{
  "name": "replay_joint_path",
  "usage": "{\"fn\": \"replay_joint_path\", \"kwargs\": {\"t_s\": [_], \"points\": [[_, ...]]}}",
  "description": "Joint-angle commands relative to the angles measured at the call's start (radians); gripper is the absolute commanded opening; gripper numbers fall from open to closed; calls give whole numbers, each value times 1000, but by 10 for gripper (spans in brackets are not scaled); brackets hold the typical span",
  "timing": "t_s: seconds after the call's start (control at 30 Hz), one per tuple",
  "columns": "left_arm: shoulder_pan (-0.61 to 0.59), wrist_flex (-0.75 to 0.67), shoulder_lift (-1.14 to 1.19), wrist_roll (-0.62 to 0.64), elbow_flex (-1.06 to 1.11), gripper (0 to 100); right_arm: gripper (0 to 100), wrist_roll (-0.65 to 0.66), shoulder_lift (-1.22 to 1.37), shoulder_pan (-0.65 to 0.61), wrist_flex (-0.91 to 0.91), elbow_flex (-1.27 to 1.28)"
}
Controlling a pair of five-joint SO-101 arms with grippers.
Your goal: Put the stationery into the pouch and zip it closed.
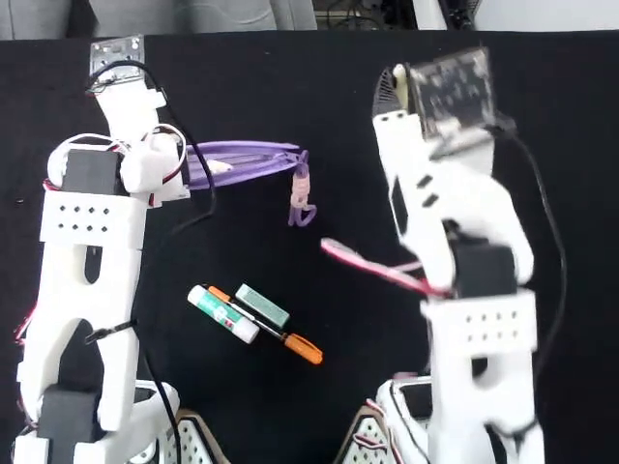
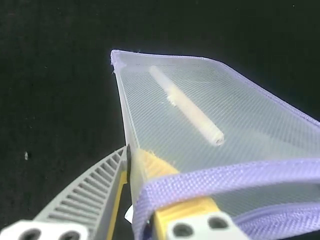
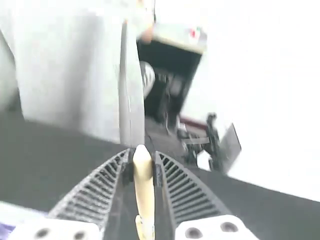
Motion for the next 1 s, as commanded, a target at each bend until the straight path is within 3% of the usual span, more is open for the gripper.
{"fn": "replay_joint_path", "kwargs": {"t_s": [0.0,0.33,0.67,0.97], "points": [[13,9,-3,3,-59,28,11,-130,-139,-43,-133,77],[10,21,-3,2,-36,29,11,-281,-237,-201,-555,426],[7,23,-3,0,-33,29,11,-276,-332,-341,-1105,786],[-64,-28,-3,0,-4,30,11,-279,-340,-344,-1186,776]]}}
